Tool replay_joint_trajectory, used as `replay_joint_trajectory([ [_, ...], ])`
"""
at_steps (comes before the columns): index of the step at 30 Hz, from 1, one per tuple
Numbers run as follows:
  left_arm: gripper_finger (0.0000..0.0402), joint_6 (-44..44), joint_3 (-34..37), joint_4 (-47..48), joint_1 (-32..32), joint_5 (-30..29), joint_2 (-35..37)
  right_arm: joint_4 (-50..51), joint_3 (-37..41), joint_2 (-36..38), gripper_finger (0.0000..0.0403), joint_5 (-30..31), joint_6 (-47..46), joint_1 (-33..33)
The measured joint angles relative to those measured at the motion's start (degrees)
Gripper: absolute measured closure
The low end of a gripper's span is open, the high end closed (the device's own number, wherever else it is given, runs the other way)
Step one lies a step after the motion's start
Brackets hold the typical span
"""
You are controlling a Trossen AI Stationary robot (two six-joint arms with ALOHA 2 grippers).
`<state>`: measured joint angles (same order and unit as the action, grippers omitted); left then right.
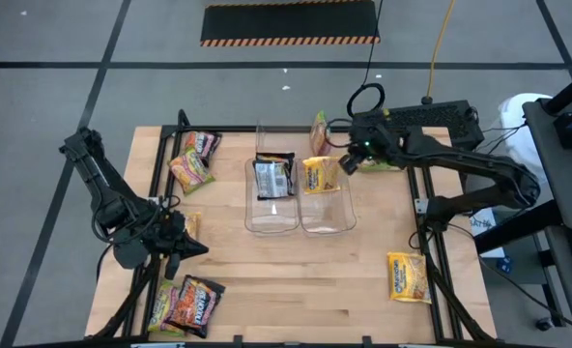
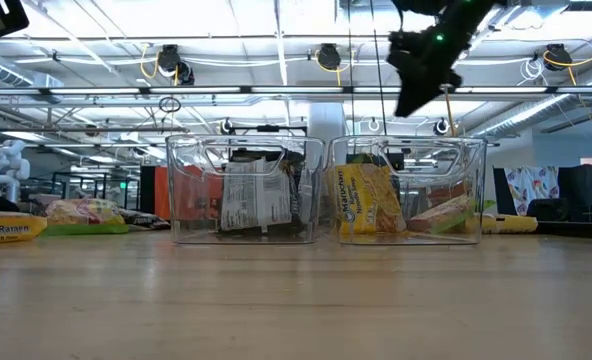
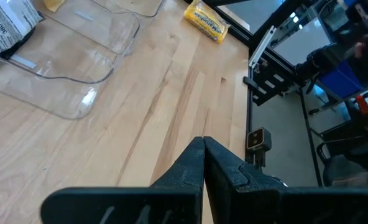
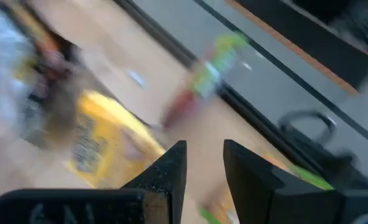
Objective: Sort Maruchan noodles
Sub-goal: Put the green noodle pack into the top transparent bin
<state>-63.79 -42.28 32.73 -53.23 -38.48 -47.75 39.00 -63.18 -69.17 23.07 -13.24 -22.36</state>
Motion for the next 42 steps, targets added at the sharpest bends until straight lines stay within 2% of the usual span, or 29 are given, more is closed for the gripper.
replay_joint_trajectory([
  [3,0.0394,-0.3,0.0,0.0,0.0,0.0,0.0,5.6,0.0,0.8,0.0301,1.1,-3.5,-3.0],
  [8,0.0394,-1.4,0.0,-0.2,0.0,-0.4,0.0,13.7,0.0,0.9,0.0309,-2.9,-11.1,-9.3],
  [13,0.0394,-1.8,0.0,-0.5,0.0,-0.6,0.0,15.6,0.0,0.9,0.0312,-6.7,-16.0,-14.7],
  [17,0.0394,-2.7,0.0,-0.5,0.0,-0.6,0.0,16.9,0.0,0.6,0.0312,-12.9,-16.9,-18.9],
  [26,0.0394,-1.7,0.0,-2.8,0.0,-0.9,0.0,26.9,0.9,-1.9,0.0312,-12.9,-18.0,-23.7],
  [32,0.0394,-0.8,0.0,-3.0,0.0,-2.0,0.0,19.2,9.0,-2.0,0.0312,-17.4,-11.9,-24.6],
  [37,0.0394,-0.9,0.0,-3.0,0.0,-2.1,0.0,11.4,16.5,-2.0,0.0312,-17.3,-7.0,-24.6],
  [42,0.0394,-1.2,0.0,-3.0,0.0,-2.1,0.0,8.0,20.1,-2.0,0.0312,-17.2,-5.0,-24.6],
])
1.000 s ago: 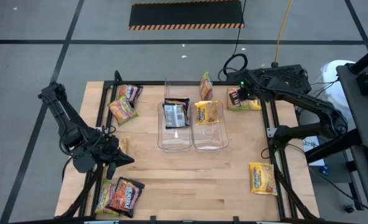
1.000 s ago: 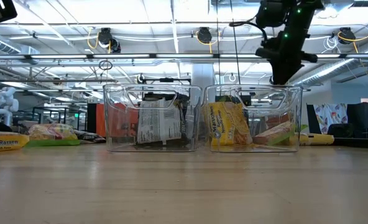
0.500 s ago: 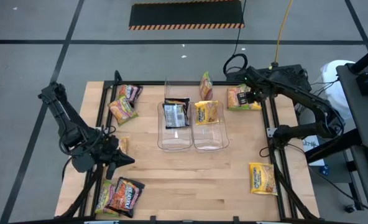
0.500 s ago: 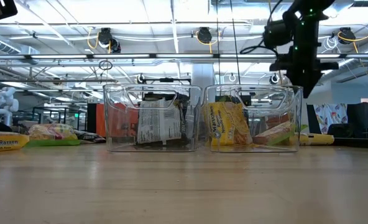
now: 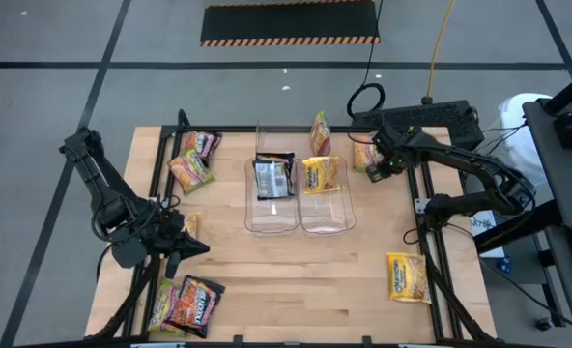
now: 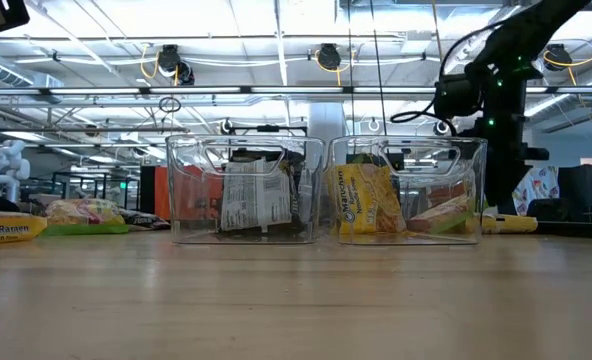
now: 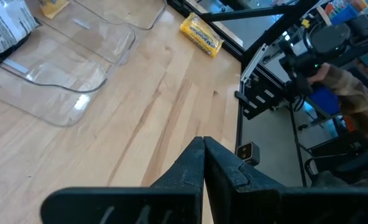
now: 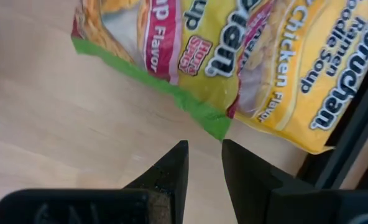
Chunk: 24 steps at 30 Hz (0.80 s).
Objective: Sort Maruchan noodles
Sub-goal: Put the green noodle pack into the top transparent bin
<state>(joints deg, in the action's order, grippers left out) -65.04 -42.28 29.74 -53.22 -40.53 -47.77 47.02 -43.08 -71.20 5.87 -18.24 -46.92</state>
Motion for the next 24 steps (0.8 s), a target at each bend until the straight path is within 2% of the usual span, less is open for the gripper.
replay_joint_trajectory([
  [5,0.0394,0.0,0.0,0.0,0.0,0.0,0.0,-0.9,0.3,0.0,0.0312,0.8,1.4,0.0],
  [11,0.0394,-1.2,0.0,0.0,0.0,0.0,0.0,-4.8,0.3,0.0,0.0312,5.9,1.5,0.0],
  [18,0.0394,-1.5,0.0,0.0,0.0,0.0,0.0,-10.8,0.3,0.0,0.0312,5.9,1.6,0.0],
  [24,0.0394,-1.5,0.0,0.0,0.0,0.0,0.0,-10.3,0.3,0.0,0.0312,4.6,2.5,-1.1],
])
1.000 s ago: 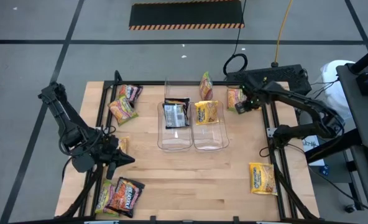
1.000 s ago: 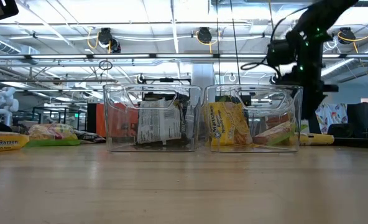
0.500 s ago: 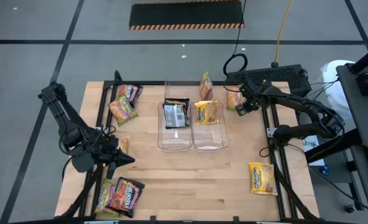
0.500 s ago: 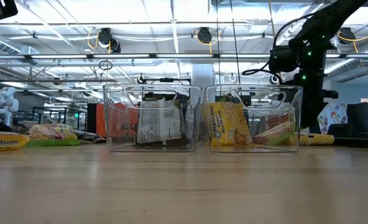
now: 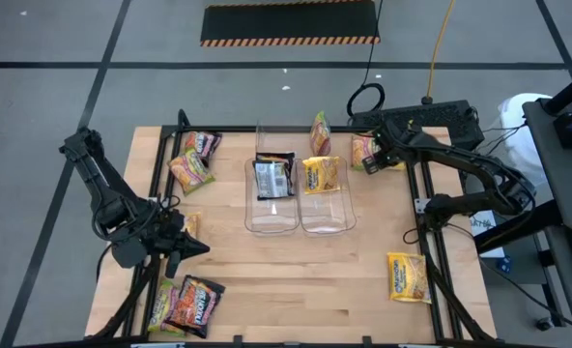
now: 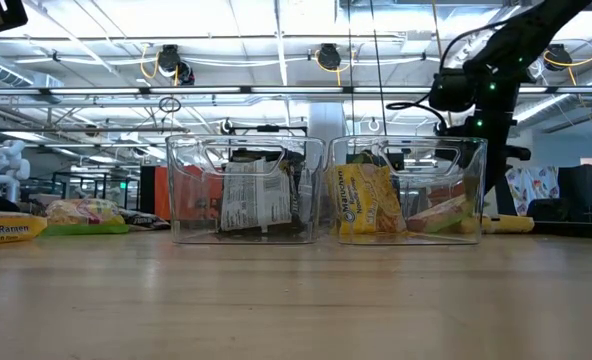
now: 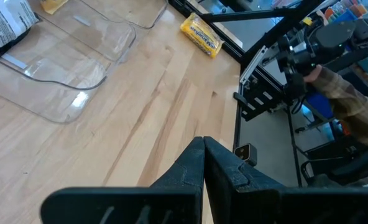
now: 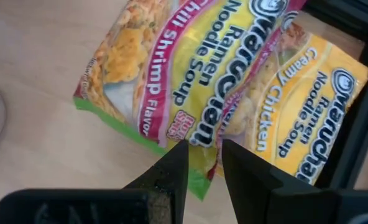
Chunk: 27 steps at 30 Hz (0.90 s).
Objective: Sort Maruchan noodles
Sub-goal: Put the green noodle pack into the top transparent bin
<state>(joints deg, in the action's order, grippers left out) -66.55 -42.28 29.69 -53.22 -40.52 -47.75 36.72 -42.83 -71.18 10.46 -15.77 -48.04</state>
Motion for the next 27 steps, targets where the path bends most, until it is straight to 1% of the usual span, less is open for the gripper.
replay_joint_trajectory([
  [7,0.0394,-0.2,0.0,0.0,0.0,0.0,0.0,1.5,0.0,0.0,0.0312,-0.4,-1.5,-1.1],
  [10,0.0394,-0.3,0.0,0.0,0.0,0.0,0.0,1.7,0.0,0.0,0.0312,-2.9,-0.3,-1.2],
  [12,0.0394,-0.3,0.0,0.0,0.0,0.0,0.0,1.4,0.2,0.0,0.0312,-3.2,0.4,-1.2],
  [19,0.0394,-0.5,0.0,0.0,0.0,0.0,0.0,0.5,4.6,0.0,0.0312,-3.4,0.0,-2.9],
  [22,0.0394,-0.5,0.0,0.0,0.0,0.0,0.0,-1.6,7.5,0.0,0.0312,-6.1,0.3,-3.4],
  [25,0.0394,-0.5,0.0,0.0,0.0,0.0,0.0,-7.3,10.4,0.0,0.0312,-10.4,1.9,-3.4],
  [27,0.0394,-0.6,0.0,0.0,0.0,0.0,0.0,-10.5,11.7,0.0,0.0312,-12.1,2.3,-3.3],
])
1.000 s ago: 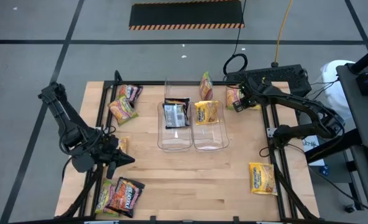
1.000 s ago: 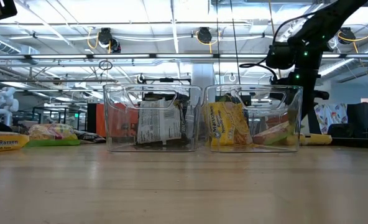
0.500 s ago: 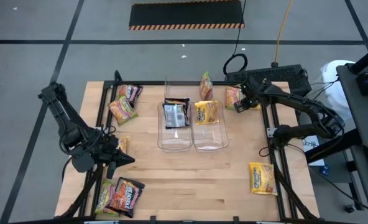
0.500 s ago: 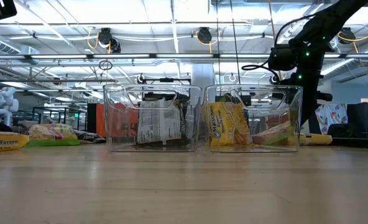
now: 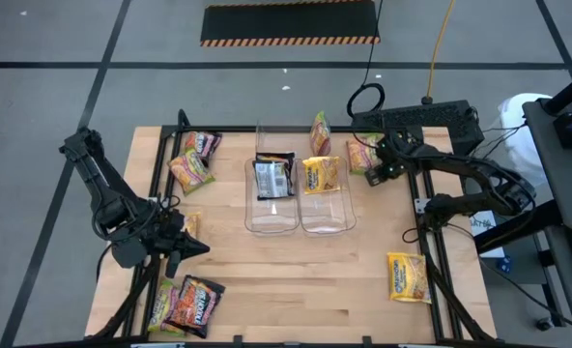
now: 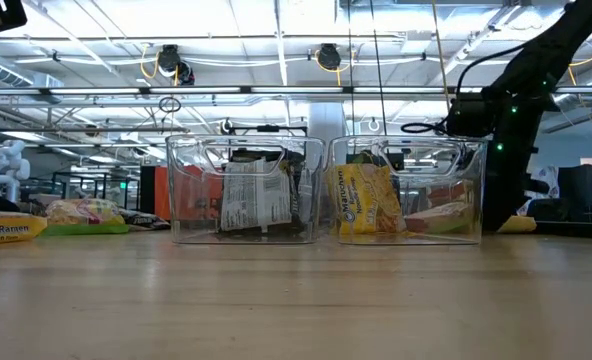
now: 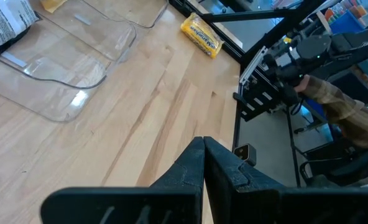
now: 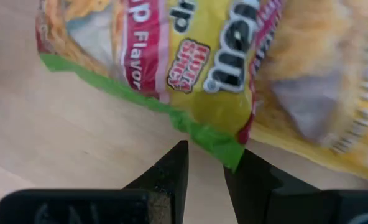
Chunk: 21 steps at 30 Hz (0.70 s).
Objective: Sort Maruchan noodles
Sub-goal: Put the green noodle pack into the top transparent bin
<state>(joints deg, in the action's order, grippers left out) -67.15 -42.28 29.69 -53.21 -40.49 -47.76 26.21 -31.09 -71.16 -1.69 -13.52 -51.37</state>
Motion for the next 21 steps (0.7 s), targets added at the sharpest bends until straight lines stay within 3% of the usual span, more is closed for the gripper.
replay_joint_trajectory([
  [9,0.0394,-1.8,0.0,0.0,0.0,0.0,0.0,0.5,0.4,1.5,0.0312,0.0,0.1,0.1],
  [15,0.0394,-1.7,0.0,0.0,0.0,0.0,0.0,4.1,0.4,7.3,0.0332,1.6,6.6,0.9],
  [21,0.0394,-1.8,0.0,0.0,0.0,0.0,0.0,3.8,0.4,13.3,0.0355,3.1,7.1,1.6],
])
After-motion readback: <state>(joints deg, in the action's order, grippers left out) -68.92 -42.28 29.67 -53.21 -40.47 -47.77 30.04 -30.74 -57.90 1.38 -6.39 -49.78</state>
